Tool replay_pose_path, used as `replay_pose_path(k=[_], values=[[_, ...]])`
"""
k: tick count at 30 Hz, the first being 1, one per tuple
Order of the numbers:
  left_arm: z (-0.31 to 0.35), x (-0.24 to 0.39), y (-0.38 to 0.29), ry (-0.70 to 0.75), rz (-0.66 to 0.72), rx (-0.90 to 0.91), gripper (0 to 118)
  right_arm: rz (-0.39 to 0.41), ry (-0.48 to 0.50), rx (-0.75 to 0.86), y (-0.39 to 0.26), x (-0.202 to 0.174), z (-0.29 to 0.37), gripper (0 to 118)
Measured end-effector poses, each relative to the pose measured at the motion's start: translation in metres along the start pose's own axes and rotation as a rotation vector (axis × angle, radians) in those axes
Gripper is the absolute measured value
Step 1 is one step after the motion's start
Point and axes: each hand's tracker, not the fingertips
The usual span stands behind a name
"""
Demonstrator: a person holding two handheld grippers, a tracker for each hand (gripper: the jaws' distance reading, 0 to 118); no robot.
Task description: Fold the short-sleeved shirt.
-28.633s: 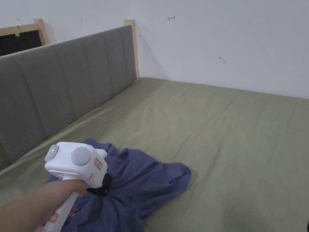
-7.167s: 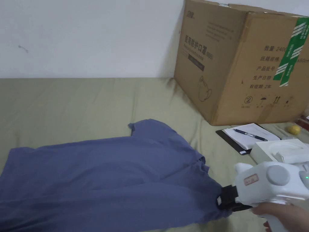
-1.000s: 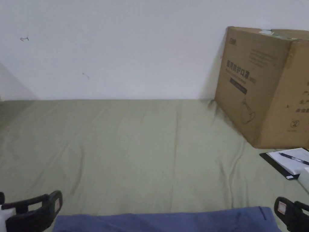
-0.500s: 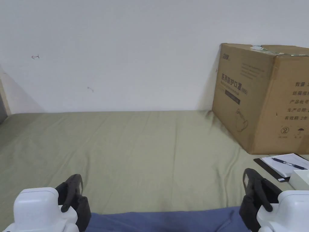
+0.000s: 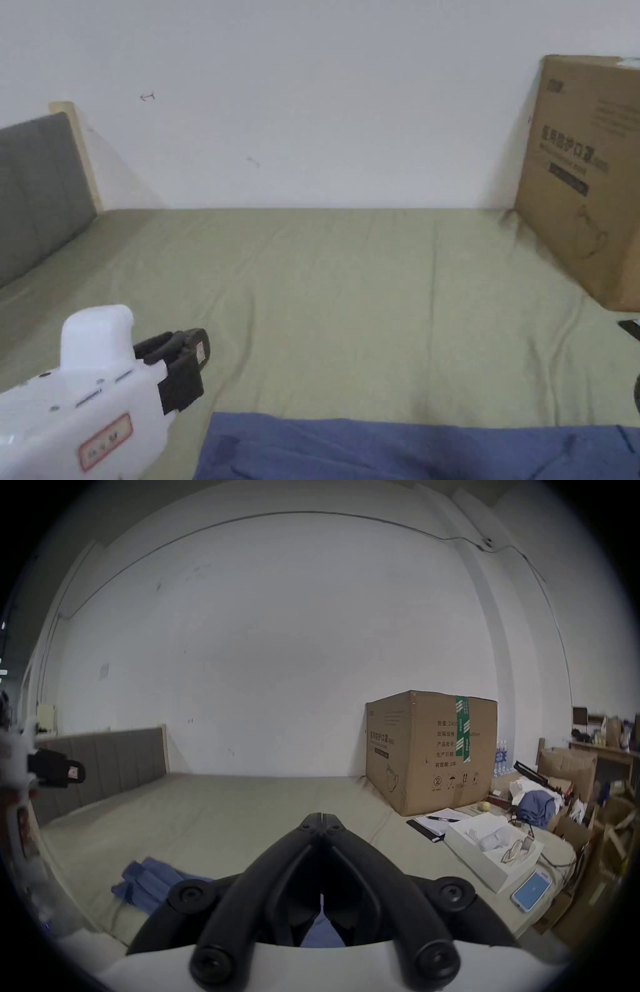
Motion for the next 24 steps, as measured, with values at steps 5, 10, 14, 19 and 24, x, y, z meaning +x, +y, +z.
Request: replay_pose_path(k=[5,10,14,19,24], values=[[-0.08,-0.09,-0.004,-0.234,0.458,-0.419,0,0.036,0.055,-0.07,-0.008,-0.01,-0.013,0],[-0.135,-0.143,-0.049,-0.235,0.605,-0.604,118,0.06,0.11,-0.099,-0.013,-0.021,-0.034,0],[-0.161,-0.166,-0.071,-0.298,0.667,-0.633,116,0.074,0.123,-0.132,-0.016,-0.024,-0.052,0],[-0.191,-0.165,-0.105,-0.357,0.68,-0.716,118,0.033,0.12,-0.182,-0.02,-0.023,-0.073,0],[-0.21,-0.157,-0.117,-0.532,0.707,-0.692,118,0.033,0.126,-0.224,-0.028,-0.03,-0.086,0]])
